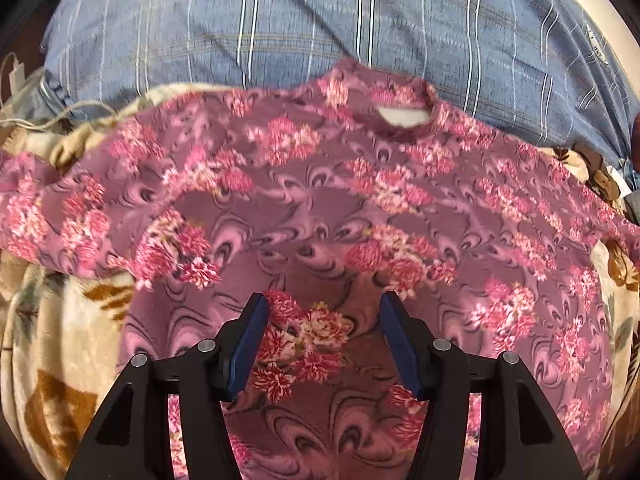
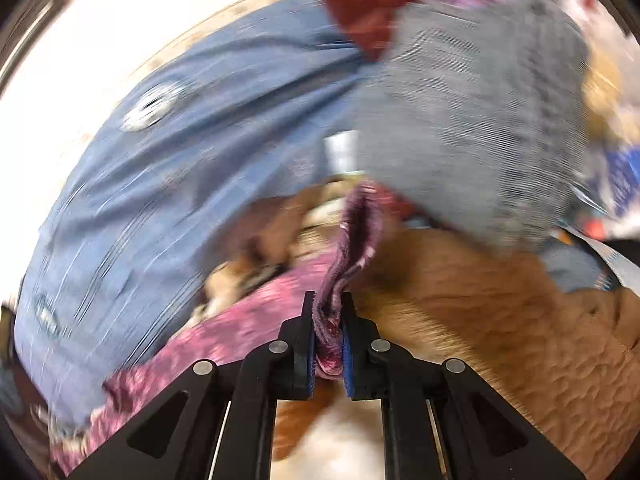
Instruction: Fold small clothes
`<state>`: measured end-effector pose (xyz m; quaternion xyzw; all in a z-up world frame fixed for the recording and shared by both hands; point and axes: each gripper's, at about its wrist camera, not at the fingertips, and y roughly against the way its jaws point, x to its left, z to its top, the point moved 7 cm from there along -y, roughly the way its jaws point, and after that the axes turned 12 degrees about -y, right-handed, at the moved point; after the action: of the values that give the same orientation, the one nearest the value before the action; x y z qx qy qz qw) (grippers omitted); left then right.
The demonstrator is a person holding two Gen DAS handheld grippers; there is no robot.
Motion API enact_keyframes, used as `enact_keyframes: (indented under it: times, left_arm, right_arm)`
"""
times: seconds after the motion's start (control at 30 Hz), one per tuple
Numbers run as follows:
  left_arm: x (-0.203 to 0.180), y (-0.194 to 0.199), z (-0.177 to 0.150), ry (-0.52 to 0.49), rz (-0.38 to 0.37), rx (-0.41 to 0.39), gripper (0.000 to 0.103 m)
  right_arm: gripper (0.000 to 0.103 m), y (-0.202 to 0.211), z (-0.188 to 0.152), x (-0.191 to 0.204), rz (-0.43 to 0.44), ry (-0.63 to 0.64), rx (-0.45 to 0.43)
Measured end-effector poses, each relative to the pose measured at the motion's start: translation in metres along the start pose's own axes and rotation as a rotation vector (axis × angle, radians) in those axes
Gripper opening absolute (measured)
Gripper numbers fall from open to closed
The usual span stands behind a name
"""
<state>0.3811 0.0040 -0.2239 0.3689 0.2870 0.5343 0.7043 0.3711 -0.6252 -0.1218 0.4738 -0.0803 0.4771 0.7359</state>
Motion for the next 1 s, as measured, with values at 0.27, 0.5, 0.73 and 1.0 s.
enact_keyframes:
  times: [0.27,0.5,0.73,1.0]
  left_arm:
    - [0.022,-0.001,0.017,0.086,-0.021,-0.033,0.058]
    - [0.062,0.020,0.017,0.141,0.072,-0.096,0.058]
    - [0.104,0.042,0.009,0.253,0.099,-0.134,0.058]
    - [0.141,0.062,0.001,0.343,0.150,-0.175,0.058]
  right_arm:
    - [0.010,-0.024,-0.090,0.125,0.135,0.145,0.158]
    - [0.010,-0.053,-0.220,0.247,0.306,0.265,0.370]
    - [0.010,-0.064,-0.353,0.339,0.431,0.374,0.566]
    - [0.011,-0.064,-0.430,0.370,0.450,0.404,0.677]
